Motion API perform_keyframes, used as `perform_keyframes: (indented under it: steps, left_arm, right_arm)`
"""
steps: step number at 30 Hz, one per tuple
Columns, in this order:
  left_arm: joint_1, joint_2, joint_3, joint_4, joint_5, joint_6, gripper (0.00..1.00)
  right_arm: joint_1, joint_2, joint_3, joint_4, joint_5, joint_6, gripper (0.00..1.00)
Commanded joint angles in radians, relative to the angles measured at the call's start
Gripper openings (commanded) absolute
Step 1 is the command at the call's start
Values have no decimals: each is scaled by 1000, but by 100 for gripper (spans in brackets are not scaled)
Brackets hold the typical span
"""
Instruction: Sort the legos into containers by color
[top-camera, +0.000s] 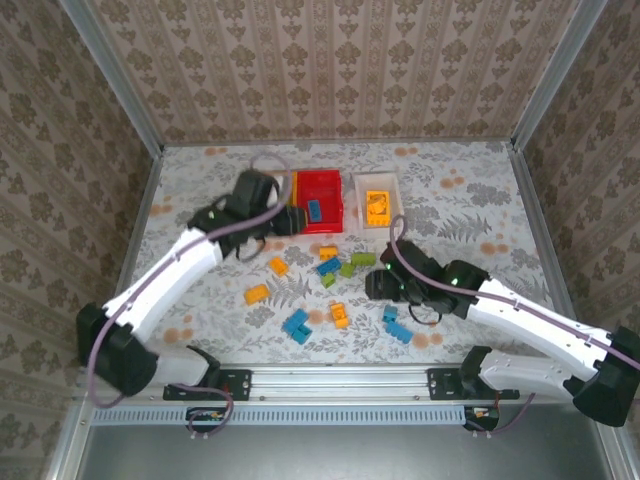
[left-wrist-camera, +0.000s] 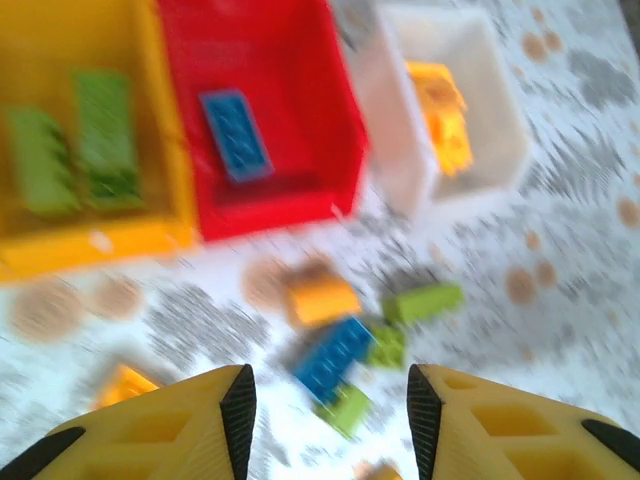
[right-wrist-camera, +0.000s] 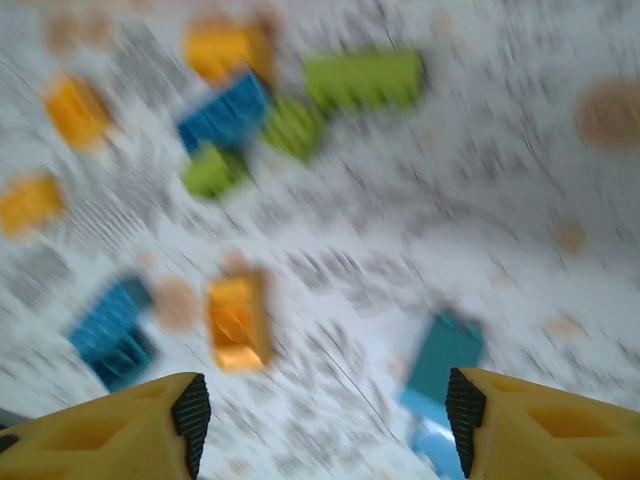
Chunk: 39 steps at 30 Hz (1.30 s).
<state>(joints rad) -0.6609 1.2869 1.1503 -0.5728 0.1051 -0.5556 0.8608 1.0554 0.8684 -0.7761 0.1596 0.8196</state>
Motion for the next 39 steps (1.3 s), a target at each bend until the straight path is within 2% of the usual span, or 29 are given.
perform_keyframes:
  steps: [1,7,9,13,20,26,31,35,39]
  left_arm:
    - [-129,-95,-140,67,-104,-181,47]
    - [-329,-211,-261,90,-245,-286,48]
    - [-382,-226,-279,99,-266,-281,48]
    - [-442,-257,-322,146,-242,-264,49]
    - [-471,-271,-349,166,-228,-268,49]
    - [-473,-271,-335,153,-242,-265,49]
    - [-473,-270,-327,144,-254,-263,49]
    - [-473,-284,-318,119,-302,-274,48]
    - [-473,-351,-297,45,-434,-312,48]
  right_arm:
    - [31,2,-60,-135,5,110,71]
    - [19,114,-71,15,-42,329,78]
    - [11,180,-81,33,-68,419,77]
    - [-10,262,-82,32,-50,459,76]
    - [-21,321,-107,81,-63,461,73]
    - [-44,389,-117,127,-86,437,59]
    - [-46,378,-108,138,-43,418,42]
    - [-47,373,-28,137,20,313,34]
    - [-35,416,158,159,55,117,31]
